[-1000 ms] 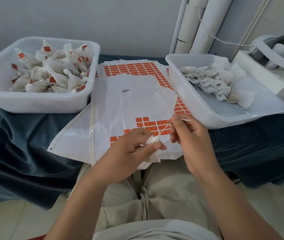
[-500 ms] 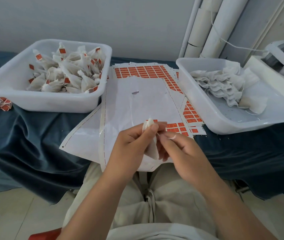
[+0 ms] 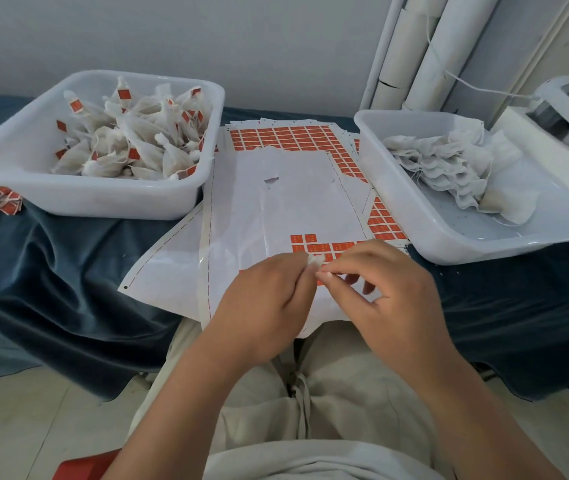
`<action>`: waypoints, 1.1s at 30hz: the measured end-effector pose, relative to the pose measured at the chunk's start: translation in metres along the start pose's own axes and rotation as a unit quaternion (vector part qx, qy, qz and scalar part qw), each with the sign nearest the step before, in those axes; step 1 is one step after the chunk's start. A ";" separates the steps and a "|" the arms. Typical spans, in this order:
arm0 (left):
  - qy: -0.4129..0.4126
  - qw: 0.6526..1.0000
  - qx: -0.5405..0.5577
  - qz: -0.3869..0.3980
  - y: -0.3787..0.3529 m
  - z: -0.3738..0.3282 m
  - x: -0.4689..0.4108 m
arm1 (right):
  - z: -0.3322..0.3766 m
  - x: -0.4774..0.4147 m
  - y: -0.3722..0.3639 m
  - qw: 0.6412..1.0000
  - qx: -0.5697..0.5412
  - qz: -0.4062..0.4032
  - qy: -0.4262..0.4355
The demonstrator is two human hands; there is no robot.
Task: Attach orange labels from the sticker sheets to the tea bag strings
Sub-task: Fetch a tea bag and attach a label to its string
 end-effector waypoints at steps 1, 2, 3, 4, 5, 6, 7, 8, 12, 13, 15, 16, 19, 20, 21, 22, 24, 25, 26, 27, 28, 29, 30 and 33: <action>0.001 1.000 0.015 0.021 -0.002 0.001 0.001 | 0.002 -0.001 -0.002 1.000 -0.016 0.016 0.010; -0.004 0.999 0.024 0.044 -0.005 0.000 0.002 | 0.004 -0.001 -0.004 0.999 -0.030 0.032 0.018; -0.018 0.997 0.029 0.066 -0.007 -0.002 0.003 | 0.005 -0.002 -0.005 0.998 -0.039 0.043 0.023; -0.035 0.995 0.030 0.087 -0.010 -0.006 0.004 | 0.006 -0.002 -0.006 0.997 -0.047 0.051 0.022; -0.050 0.993 0.029 0.105 -0.012 -0.009 0.005 | 0.006 -0.003 -0.007 0.996 -0.061 0.059 0.012; -0.061 0.990 0.031 0.119 -0.015 -0.011 0.005 | 0.004 -0.003 -0.008 0.994 -0.082 0.068 -0.005; -0.069 0.988 0.036 0.131 -0.017 -0.012 0.006 | 0.000 -0.004 -0.009 0.991 -0.109 0.077 -0.031; -0.074 0.986 0.045 0.139 -0.019 -0.013 0.006 | -0.006 -0.003 -0.011 0.983 -0.147 0.089 -0.070; -0.073 0.973 0.163 0.147 -0.019 -0.014 0.007 | -0.035 0.009 -0.033 0.873 -0.369 0.155 -0.278; -0.064 0.967 0.200 0.146 -0.018 -0.012 0.007 | -0.038 0.012 -0.038 0.852 -0.397 0.162 -0.301; -0.048 0.952 0.263 0.146 -0.017 -0.009 0.008 | -0.035 0.011 -0.040 0.839 -0.428 0.154 -0.300; -0.039 0.946 0.288 0.143 -0.017 -0.007 0.008 | -0.032 0.009 -0.037 0.849 -0.425 0.141 -0.281; -0.012 0.928 0.352 0.123 -0.019 -0.002 0.007 | -0.023 0.002 -0.021 0.906 -0.358 0.093 -0.208; -0.007 0.918 0.379 0.118 -0.021 -0.002 0.007 | -0.020 0.001 -0.015 0.921 -0.334 0.076 -0.185; -0.003 0.907 0.405 0.116 -0.022 -0.002 0.006 | -0.017 0.000 -0.010 0.937 -0.308 0.058 -0.158; 0.003 0.897 0.426 0.115 -0.024 -0.001 0.006 | -0.013 -0.001 -0.005 0.951 -0.279 0.043 -0.128; 0.013 0.883 0.456 0.114 -0.026 0.001 0.005 | -0.004 -0.002 0.003 0.975 -0.211 0.020 -0.065; 0.016 0.878 0.465 0.112 -0.026 0.001 0.005 | 0.000 -0.002 0.006 0.984 -0.176 0.010 -0.036; 0.019 0.876 0.469 0.109 -0.026 0.002 0.005 | 0.003 -0.002 0.009 0.989 -0.146 0.002 -0.011; 0.023 0.876 0.470 0.106 -0.026 0.003 0.004 | 0.006 -0.002 0.011 0.992 -0.123 -0.004 0.012; 0.029 0.876 0.469 0.104 -0.026 0.004 0.004 | 0.009 -0.002 0.012 0.994 -0.103 -0.007 0.035; 0.035 0.877 0.468 0.103 -0.026 0.006 0.004 | 0.011 -0.002 0.013 0.995 -0.086 -0.009 0.058; 0.040 0.878 0.465 0.104 -0.026 0.007 0.004 | 0.014 -0.002 0.014 0.994 -0.068 -0.012 0.080; 0.042 0.896 0.429 0.109 -0.025 0.008 0.003 | 0.019 -0.003 0.017 0.993 -0.014 -0.023 0.117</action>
Point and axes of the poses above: each hand's wrist, its own x-axis away from the middle knuckle, its own y-axis out of the back of the hand, z = x × y, the point moved 8 cm from there along -x, towards the middle knuckle, and after that the axes turned 4 degrees about -y, right-handed, at the moved point
